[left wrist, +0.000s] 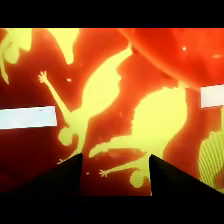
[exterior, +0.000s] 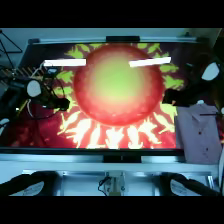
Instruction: Fold the shirts.
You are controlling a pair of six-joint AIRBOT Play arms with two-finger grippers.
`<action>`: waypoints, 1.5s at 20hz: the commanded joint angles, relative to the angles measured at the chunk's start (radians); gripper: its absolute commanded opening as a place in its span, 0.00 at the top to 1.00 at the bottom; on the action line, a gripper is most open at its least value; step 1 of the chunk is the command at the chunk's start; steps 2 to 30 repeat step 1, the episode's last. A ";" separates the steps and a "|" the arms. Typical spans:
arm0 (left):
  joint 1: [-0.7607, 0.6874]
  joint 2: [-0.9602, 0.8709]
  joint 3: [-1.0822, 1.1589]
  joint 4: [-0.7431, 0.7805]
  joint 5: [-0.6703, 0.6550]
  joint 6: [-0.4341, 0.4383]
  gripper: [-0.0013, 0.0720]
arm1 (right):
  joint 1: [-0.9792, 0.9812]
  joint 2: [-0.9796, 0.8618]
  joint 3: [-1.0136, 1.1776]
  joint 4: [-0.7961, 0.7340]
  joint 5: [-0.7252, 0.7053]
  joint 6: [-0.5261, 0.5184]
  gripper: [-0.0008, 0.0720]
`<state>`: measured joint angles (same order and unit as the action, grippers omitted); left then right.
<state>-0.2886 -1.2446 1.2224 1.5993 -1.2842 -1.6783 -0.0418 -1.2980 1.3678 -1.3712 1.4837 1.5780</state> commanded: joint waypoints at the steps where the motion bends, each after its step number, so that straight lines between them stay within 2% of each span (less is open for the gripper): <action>1: 0.000 0.001 0.000 0.001 0.002 0.000 0.27 | 0.001 -0.001 0.001 0.001 0.001 0.000 0.18; 30: 0.000 0.001 0.000 0.001 0.002 0.000 0.27 | 0.001 -0.001 0.001 0.001 0.001 0.000 0.18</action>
